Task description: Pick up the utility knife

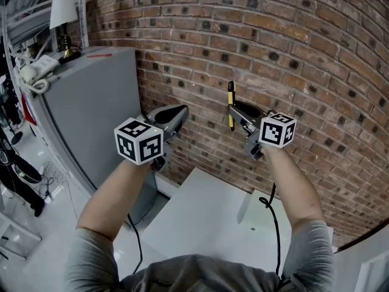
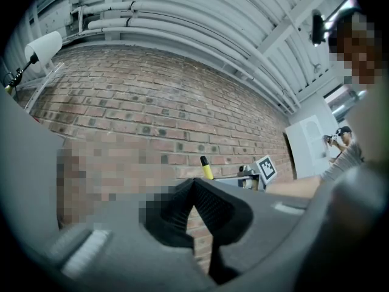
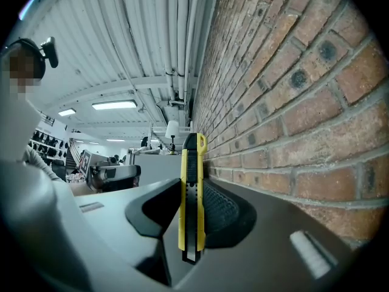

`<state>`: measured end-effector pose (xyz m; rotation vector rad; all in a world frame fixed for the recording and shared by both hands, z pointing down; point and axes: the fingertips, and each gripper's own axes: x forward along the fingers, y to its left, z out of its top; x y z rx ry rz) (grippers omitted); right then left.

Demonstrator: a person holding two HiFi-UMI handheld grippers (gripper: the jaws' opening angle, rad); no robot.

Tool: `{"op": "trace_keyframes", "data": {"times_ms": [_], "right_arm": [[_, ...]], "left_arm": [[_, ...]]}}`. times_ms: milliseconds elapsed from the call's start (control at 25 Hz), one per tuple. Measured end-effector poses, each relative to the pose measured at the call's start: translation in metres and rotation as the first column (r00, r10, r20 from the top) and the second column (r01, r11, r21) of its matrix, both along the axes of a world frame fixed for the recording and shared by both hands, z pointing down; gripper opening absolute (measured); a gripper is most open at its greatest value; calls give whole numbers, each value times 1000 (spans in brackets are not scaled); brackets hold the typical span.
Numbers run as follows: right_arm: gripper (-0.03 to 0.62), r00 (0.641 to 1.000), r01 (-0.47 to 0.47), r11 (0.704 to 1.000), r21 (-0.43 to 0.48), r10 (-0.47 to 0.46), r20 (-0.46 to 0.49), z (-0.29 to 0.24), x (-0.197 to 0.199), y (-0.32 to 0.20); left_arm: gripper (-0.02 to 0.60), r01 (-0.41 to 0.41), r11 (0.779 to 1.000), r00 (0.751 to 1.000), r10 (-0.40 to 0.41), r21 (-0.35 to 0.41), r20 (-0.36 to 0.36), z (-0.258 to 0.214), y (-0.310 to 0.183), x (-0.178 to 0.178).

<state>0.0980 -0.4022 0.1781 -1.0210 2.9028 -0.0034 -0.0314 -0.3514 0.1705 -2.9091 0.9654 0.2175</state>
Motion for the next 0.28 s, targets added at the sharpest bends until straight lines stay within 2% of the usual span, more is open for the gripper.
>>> {"op": "trace_keyframes", "data": {"times_ms": [280], "right_arm": [[124, 1000, -1, 1000, 2, 1, 0, 0, -1, 0]], "left_arm": [[-2, -1, 1000, 1000, 1, 1, 9, 1, 1, -1]]}}
